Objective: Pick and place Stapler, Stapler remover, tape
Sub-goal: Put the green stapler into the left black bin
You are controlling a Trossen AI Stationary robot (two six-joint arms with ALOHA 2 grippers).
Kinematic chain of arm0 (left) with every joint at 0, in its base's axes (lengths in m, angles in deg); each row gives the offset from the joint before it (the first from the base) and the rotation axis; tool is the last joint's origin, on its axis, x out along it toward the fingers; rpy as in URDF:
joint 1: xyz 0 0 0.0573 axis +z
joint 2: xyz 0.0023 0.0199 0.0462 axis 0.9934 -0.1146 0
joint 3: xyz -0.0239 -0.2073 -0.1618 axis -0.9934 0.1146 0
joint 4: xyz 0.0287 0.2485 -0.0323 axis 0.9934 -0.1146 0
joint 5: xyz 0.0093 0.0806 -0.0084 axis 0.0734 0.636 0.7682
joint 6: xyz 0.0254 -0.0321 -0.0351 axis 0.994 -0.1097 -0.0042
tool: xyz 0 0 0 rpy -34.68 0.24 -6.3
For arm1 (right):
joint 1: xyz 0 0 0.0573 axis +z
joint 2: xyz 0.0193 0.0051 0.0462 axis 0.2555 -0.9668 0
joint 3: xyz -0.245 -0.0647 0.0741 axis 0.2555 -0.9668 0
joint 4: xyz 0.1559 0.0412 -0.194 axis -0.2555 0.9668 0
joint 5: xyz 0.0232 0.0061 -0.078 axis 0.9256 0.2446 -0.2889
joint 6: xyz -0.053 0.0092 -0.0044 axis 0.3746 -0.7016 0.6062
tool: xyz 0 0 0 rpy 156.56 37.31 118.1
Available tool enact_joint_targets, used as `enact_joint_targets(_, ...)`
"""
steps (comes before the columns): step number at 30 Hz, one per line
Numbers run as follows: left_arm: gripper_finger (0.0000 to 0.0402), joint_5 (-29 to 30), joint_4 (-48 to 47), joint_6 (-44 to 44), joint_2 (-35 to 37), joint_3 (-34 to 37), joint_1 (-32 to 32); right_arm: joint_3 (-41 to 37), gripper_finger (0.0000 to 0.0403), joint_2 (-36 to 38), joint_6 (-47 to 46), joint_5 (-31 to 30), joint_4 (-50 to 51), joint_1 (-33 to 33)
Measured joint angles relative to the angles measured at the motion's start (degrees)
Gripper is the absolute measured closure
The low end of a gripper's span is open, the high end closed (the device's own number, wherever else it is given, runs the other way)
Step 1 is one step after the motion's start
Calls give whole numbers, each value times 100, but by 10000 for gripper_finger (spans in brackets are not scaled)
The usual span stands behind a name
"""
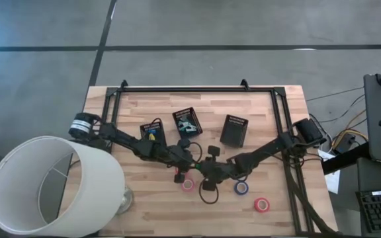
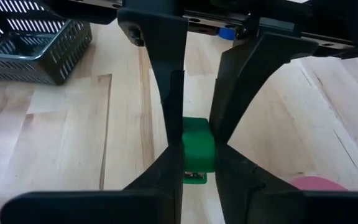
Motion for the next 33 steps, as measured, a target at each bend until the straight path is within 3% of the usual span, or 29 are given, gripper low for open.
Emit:
enact_joint_targets(7, 336, 80, -23, -29, 0, 0, 7, 7, 275, 6, -405, 0, 100, 0)
enact_joint_targets(12, 332, 386, -611, -38, 134, -3, 7, 11, 254, 15, -467, -15, 346, 20)
enact_joint_targets(19, 330, 1321, -2054, -327, 1118, -49, 11, 11, 230, 15, -578, 4, 686, 28)
enact_joint_targets(26, 329, 3372, -4118, -1184, 2261, -31, 43, 11, 218, 11, -726, 11, 890, 30)
enact_joint_targets(30, 329, 3534, -5571, -2349, 2683, 16, 132, 9, 220, 9, -728, 23, 854, 42)
enact_joint_targets(33, 328, 3495, -6044, -2911, 2852, 184, 208, 9, 220, 4, -756, 57, 805, 42)
